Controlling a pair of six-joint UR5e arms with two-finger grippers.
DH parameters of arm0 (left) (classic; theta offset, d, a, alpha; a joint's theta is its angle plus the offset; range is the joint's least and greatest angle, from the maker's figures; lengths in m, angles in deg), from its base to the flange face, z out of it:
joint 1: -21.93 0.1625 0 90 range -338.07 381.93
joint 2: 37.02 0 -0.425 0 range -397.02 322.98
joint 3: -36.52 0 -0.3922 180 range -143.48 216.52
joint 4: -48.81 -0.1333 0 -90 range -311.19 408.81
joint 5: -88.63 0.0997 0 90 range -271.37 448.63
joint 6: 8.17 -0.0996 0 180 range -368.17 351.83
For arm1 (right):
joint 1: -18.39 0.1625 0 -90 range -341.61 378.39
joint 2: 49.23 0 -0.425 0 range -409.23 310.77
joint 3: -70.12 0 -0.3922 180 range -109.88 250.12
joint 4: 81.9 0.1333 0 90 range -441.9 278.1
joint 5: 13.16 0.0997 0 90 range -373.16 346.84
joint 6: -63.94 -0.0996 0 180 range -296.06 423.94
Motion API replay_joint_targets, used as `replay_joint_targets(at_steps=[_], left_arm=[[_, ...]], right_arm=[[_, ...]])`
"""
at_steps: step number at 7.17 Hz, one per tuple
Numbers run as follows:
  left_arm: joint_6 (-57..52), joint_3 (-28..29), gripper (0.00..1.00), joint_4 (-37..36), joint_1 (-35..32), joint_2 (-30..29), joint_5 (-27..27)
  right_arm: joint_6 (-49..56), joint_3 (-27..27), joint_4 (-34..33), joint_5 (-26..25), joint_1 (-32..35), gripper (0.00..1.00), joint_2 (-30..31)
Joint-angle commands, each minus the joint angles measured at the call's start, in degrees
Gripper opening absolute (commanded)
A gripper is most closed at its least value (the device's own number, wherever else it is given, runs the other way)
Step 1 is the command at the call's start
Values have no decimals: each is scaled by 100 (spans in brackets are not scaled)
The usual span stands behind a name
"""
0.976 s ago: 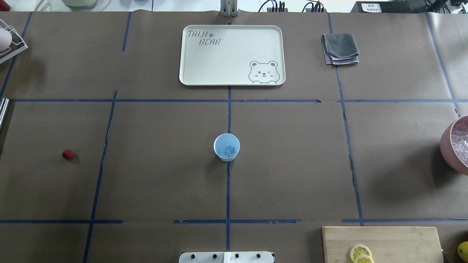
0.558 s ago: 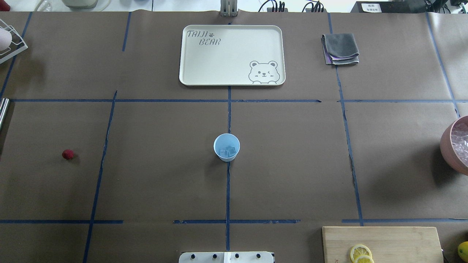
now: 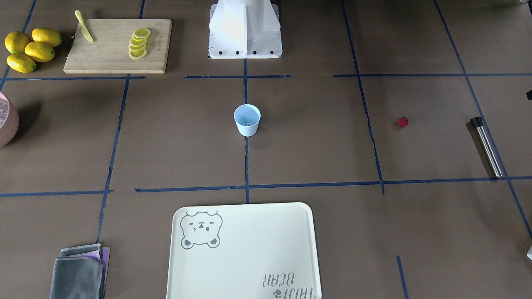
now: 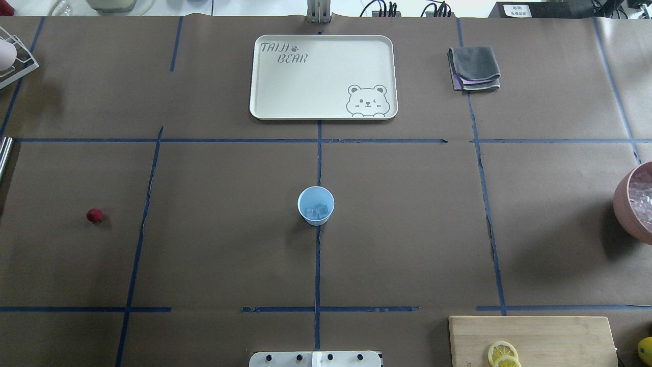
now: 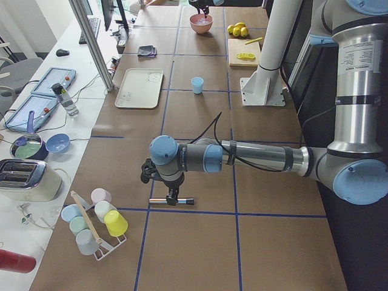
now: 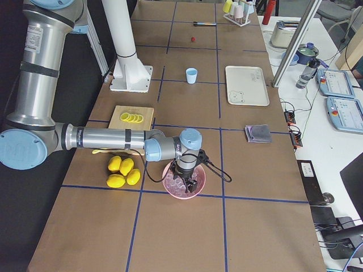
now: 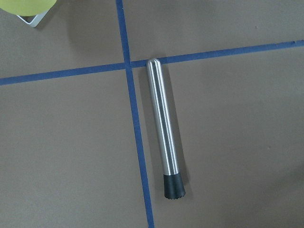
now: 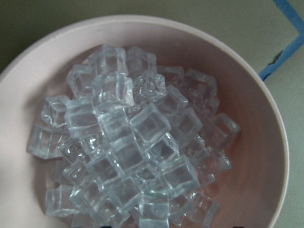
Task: Mash ice and strawberries in cup
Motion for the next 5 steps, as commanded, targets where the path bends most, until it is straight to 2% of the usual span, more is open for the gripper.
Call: replay_joint_targets(at_steps=[1,5], left_arm=[[-1,0,100,9,0,0,-78],[-1,-9,100,9,0,0,-114]], right_arm=[[-120,7,9,-26,-143,89,-12],[-120,103,9,-123,-258,86,-12]])
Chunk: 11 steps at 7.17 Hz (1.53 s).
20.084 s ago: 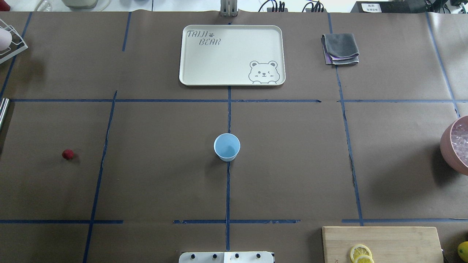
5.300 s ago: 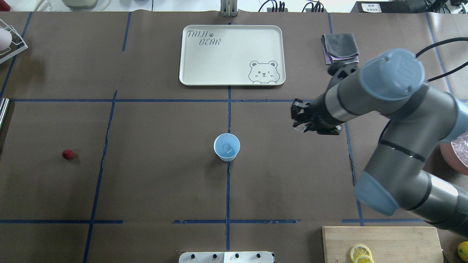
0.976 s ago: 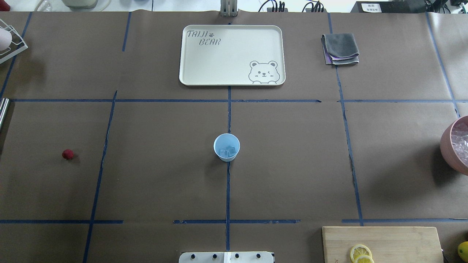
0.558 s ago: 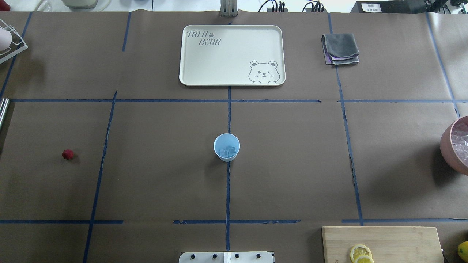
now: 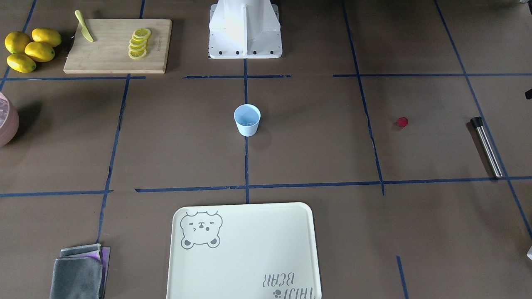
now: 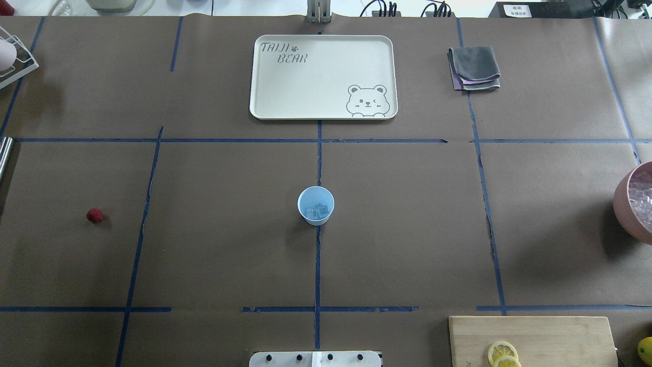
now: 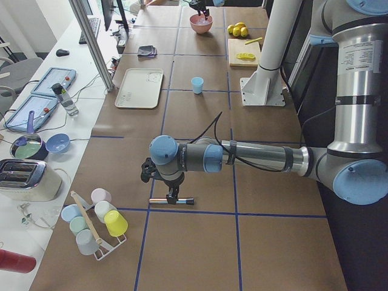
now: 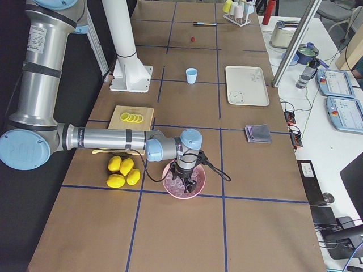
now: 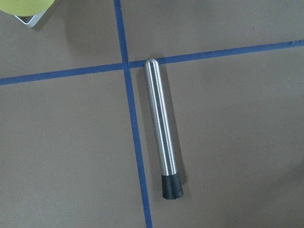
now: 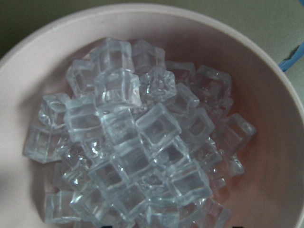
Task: Mash ice and strawberries in cup
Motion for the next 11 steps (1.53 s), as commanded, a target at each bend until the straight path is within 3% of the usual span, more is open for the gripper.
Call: replay_joint_targets(at_steps=[1,3,4,6,9,11], left_arm=[[0,0,100,0,0,0,-3],[0,0,100,0,0,0,-3],[-9,-9,100,0,0,0,-3],[-9,-35,100,0,0,9,-3],[-9,-44,100,0,0,0,-3],[0,-44,100,0,0,0,-11]], right_arm=[[-6,29,1,-4,-38,84,-9],[-15,38,1,-4,-38,64,-9],[-24,29,-8,-4,-38,49,-9],[-76,29,1,5,-38,4,-35],[-420,-145,-60,109,-21,0,-316],[-803,-1265,-741,198,85,0,-264]])
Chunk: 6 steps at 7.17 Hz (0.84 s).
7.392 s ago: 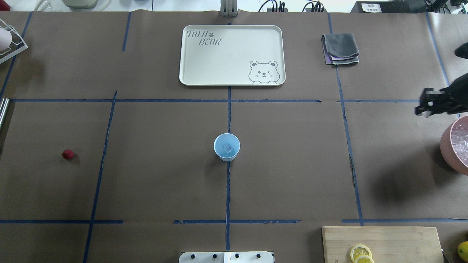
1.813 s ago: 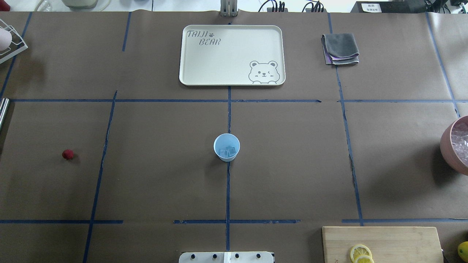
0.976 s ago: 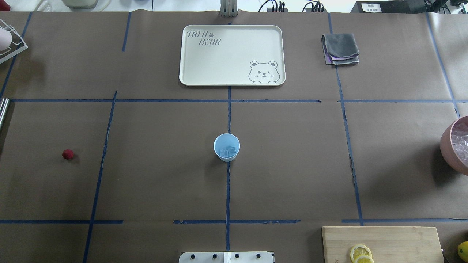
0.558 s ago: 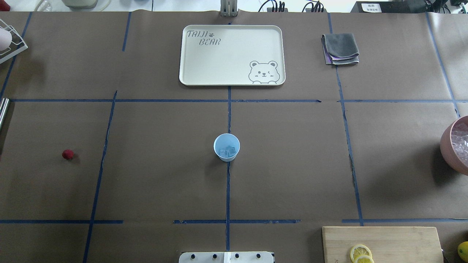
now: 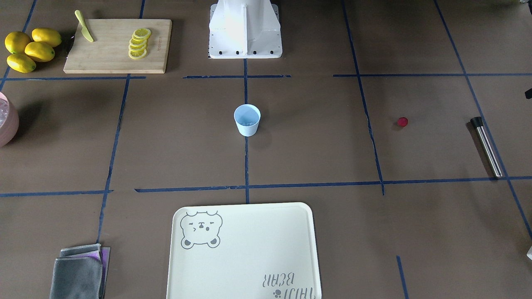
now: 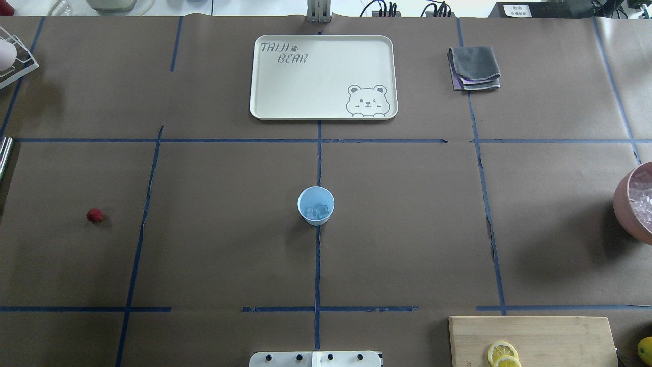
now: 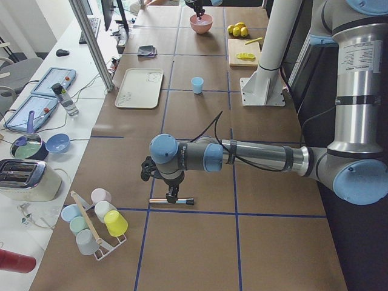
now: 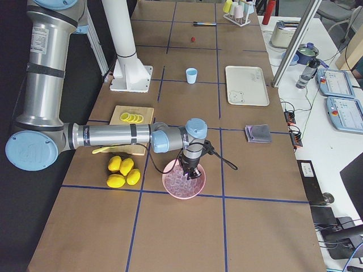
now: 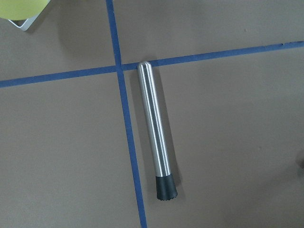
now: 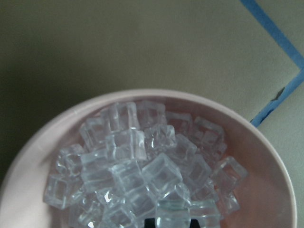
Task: Mash ice and strawberries in cup
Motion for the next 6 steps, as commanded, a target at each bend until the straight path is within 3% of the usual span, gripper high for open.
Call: replay_joint_targets(at_steps=[1,3,5,6], left_arm=[[3,-1,100,0,0,-1,2],[3,-1,100,0,0,-1,-7],[3,-9,100,9,0,-10,-7],[-6,-9,100,9,0,-10,2]], right_arm=[[-1451,-1143,-587,162,36,0,-77],[-3747,-1323,-527,1354,-122,0,-750],[-6214,-1429,-353,1394,-1101,0,-1760],[-7436,-1316,-247,1159,-1716,1,-2392]])
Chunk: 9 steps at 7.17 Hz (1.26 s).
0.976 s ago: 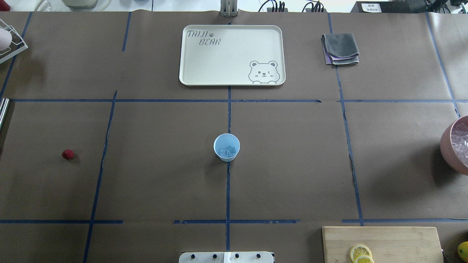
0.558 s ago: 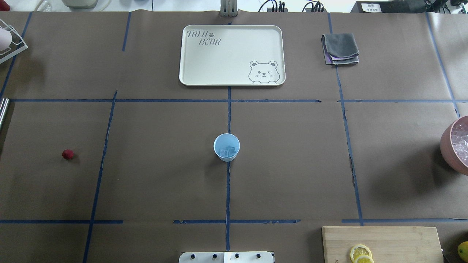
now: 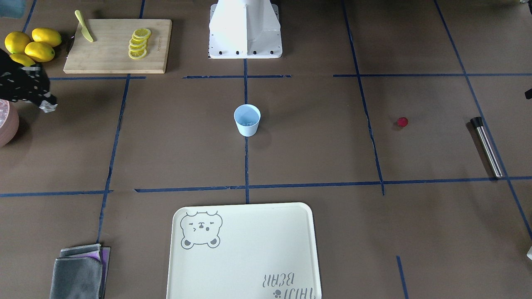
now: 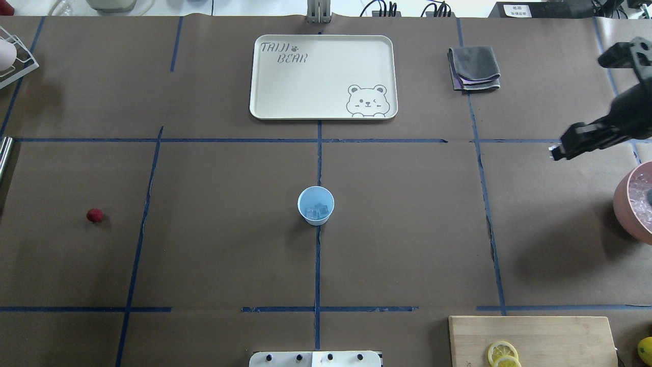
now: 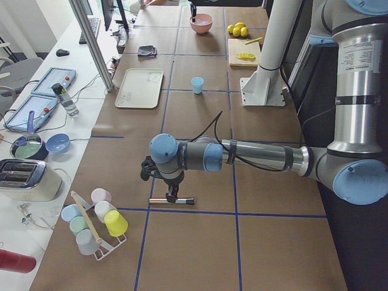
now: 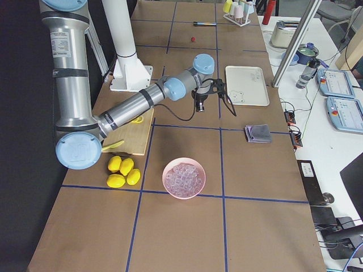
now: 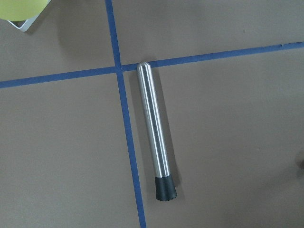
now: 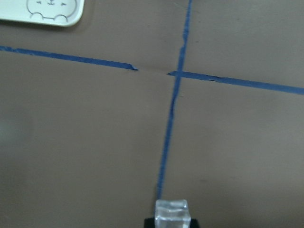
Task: Mash ice and strawberries in cup
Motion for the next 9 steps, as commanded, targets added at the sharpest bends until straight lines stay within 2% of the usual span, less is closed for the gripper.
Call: replay_joint_targets(at_steps=[1,2,4,5,6,9], left_arm=[[-7,6,100,1,9,-3,7],[-7,6,100,10,9,-3,-2],[2,-2,100,10,9,-3,-2],[-7,-2,100,10,9,-3,-2],[2,-2,100,45,9,-3,-2],[11,6,100,89,9,6,-187]], right_arm=[[-2440,238,137,-735,-1352,1,-1400],[-3146,405,146,-1367,-1950,1,-1851],[-3922,1063,198,-2125,-2534,1,-2712],[-4335,1414,547,-2477,-2789,1,-2934],[-4513,1644,950,-2515,-2887,1,-2963],[-4726,1796,990,-2690,-3124,2,-3086]])
